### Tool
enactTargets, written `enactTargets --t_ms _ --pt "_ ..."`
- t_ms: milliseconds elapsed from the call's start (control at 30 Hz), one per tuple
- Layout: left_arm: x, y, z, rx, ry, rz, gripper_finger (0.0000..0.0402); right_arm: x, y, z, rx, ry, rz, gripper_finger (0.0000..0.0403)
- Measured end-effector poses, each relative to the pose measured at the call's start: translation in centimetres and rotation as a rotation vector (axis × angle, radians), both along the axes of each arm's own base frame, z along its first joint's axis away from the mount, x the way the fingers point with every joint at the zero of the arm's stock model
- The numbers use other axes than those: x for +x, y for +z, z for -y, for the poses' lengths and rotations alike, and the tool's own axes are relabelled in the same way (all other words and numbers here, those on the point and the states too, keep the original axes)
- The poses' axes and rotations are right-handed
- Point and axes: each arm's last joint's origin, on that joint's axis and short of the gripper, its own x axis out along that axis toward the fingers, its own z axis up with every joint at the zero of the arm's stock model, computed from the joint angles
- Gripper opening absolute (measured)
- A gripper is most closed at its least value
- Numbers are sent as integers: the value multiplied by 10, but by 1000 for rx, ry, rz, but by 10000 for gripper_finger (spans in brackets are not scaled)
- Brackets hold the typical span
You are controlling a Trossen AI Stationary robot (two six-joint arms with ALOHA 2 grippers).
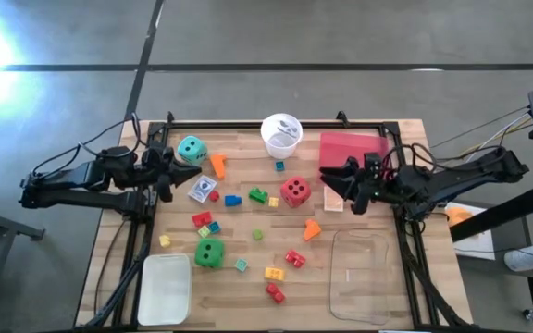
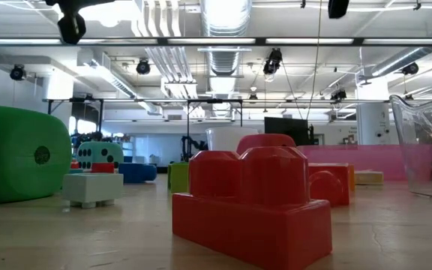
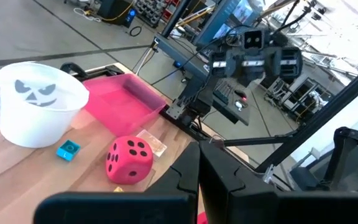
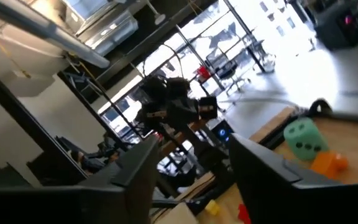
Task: Pick & Place Toys
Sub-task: Put the red dice into the red bin
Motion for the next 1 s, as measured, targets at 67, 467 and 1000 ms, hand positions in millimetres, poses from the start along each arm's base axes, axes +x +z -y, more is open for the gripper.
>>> enactTargets --t_ms 67,467,1000 --pt "0 0 0 -41 4 4 13 3 9 1 -42 -20 -17 224" --pt "-1 -6 1 -148 -14 -44 167 47 46 17 -8 -143 -610 263" --pt "-1 -5 1 -149 -21 -30 353 108 21 39 40 -76 -1003 263"
